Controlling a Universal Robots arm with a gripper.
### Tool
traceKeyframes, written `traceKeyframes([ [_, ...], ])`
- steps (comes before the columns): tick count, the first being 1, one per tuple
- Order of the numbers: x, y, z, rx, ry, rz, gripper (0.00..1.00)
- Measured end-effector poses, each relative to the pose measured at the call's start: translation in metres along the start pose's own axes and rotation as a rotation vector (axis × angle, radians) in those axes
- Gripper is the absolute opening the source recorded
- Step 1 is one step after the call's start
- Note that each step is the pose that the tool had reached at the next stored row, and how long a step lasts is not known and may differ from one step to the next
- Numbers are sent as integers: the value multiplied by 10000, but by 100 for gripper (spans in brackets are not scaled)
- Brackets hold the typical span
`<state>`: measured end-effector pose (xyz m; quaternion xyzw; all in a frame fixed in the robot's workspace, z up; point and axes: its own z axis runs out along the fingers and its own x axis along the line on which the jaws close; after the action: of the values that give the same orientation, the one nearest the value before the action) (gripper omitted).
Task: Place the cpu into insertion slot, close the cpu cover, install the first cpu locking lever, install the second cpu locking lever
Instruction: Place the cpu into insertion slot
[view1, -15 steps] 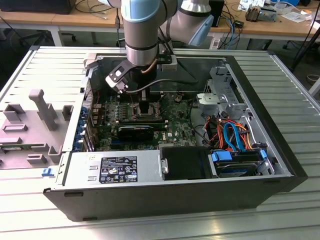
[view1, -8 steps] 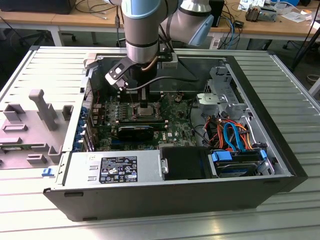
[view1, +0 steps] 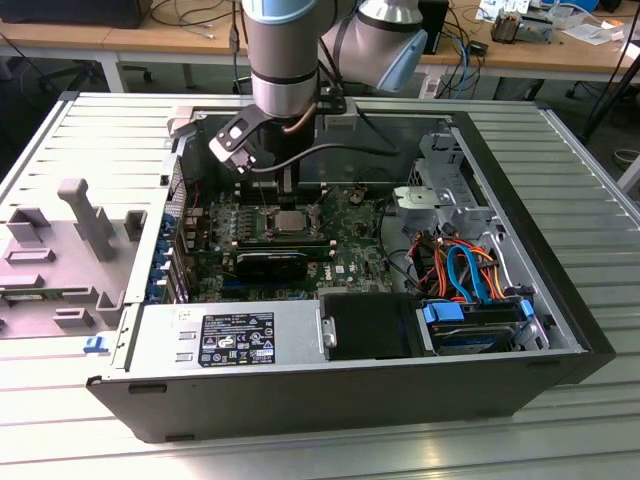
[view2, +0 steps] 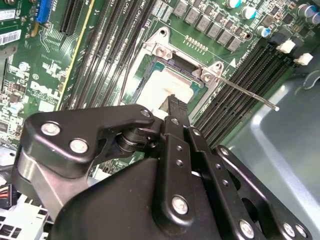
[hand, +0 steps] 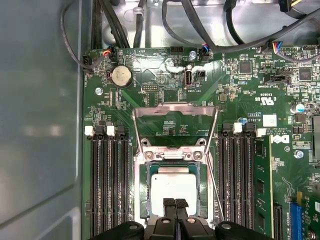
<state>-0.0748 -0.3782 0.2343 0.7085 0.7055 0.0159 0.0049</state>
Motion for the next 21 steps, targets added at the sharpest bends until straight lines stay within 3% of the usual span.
traceKeyframes([
  [6,2,4,-99,0,1,1,11],
  [19,8,16,-487,0,0,0,11],
  [21,8,16,-489,-2,3,0,11],
])
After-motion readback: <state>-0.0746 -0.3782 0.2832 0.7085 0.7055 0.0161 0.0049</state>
